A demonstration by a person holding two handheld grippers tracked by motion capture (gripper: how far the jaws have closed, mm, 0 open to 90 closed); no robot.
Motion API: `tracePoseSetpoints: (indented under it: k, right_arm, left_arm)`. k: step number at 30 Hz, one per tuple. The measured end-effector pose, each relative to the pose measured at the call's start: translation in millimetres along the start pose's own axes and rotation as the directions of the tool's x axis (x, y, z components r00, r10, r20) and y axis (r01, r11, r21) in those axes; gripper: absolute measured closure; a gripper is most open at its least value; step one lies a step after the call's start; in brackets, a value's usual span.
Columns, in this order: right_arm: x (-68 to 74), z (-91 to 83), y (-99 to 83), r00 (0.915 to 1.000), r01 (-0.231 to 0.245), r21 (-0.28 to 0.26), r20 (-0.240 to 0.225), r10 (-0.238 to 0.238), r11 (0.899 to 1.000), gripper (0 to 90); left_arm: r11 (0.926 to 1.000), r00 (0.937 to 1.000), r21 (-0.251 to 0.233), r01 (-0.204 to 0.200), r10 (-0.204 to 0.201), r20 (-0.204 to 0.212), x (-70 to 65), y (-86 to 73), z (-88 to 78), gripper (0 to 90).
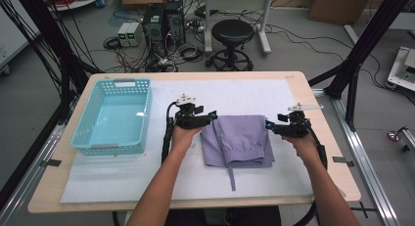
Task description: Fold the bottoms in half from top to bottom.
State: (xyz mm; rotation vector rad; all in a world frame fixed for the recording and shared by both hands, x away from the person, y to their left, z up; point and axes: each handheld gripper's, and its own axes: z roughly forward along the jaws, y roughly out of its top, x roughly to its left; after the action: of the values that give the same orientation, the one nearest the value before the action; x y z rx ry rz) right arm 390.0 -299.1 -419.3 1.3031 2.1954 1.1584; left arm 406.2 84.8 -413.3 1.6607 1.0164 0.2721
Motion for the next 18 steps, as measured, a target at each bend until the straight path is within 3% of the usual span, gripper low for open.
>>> tracePoseSetpoints:
  k: [4,7,12,18]
  right_arm:
    - [-0.2,-17.9,-14.6,0.9996,0.028,-0.028,0.008,-0.027,0.999,20.9]
    - [0.4,-31.4,-26.4,0.9979,0.063,-0.058,0.023,-0.061,0.996,20.9]
    - [2.2,-43.3,-42.9,0.9968,0.079,-0.069,0.014,-0.078,0.994,20.9]
    - [7.3,-47.5,-43.7,0.9954,0.095,-0.079,0.014,-0.094,0.992,20.9]
  left_arm:
    - [0.9984,0.9991,-0.041,-0.039,0.039,0.018,-5.5,-0.7,-18.5,24.5]
    - [0.9951,0.9977,-0.075,-0.064,0.065,0.016,-5.7,-3.5,-28.7,24.4]
    - [0.9917,0.9937,-0.065,-0.111,0.112,0.008,-11.0,-11.7,-37.4,25.0]
    - [0.9905,0.9932,-0.076,-0.115,0.116,0.012,-18.5,-19.2,-47.7,25.0]
